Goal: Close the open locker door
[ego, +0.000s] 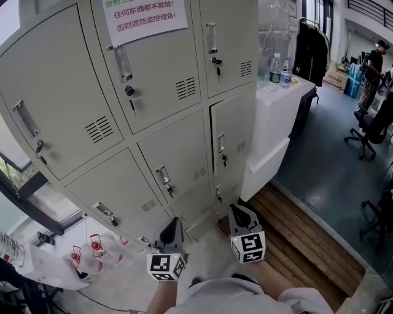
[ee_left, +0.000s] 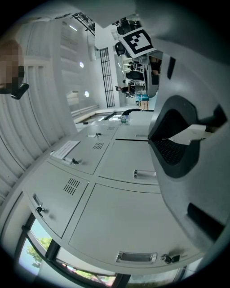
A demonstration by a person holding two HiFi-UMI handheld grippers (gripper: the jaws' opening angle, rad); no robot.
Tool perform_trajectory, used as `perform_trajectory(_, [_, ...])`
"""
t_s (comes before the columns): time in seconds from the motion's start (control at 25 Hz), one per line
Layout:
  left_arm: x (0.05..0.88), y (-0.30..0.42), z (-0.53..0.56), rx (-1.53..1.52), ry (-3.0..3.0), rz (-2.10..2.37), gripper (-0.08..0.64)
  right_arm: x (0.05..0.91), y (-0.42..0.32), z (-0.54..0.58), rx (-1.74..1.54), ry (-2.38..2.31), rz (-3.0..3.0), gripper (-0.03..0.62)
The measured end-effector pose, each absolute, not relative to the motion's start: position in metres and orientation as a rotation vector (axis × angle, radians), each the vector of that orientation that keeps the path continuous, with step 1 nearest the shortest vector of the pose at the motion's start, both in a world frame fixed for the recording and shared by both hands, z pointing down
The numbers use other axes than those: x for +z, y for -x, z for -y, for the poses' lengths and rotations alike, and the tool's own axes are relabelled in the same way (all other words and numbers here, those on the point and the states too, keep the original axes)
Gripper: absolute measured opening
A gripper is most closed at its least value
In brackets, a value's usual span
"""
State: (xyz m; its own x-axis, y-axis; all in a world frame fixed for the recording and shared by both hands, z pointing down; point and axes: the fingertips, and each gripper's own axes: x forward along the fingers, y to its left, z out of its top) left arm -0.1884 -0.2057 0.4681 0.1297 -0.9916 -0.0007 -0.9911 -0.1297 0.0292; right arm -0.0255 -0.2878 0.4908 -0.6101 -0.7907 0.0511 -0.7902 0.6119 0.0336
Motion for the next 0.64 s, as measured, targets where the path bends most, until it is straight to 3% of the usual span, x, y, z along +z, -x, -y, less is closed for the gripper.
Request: perform_trajectory(0.64, [0.4665,0.185,0.2056,-0.076,-2.359,2.023,0.008,0.4834,0.0184,0.2856,0.02,-1.395,2.772,0.012])
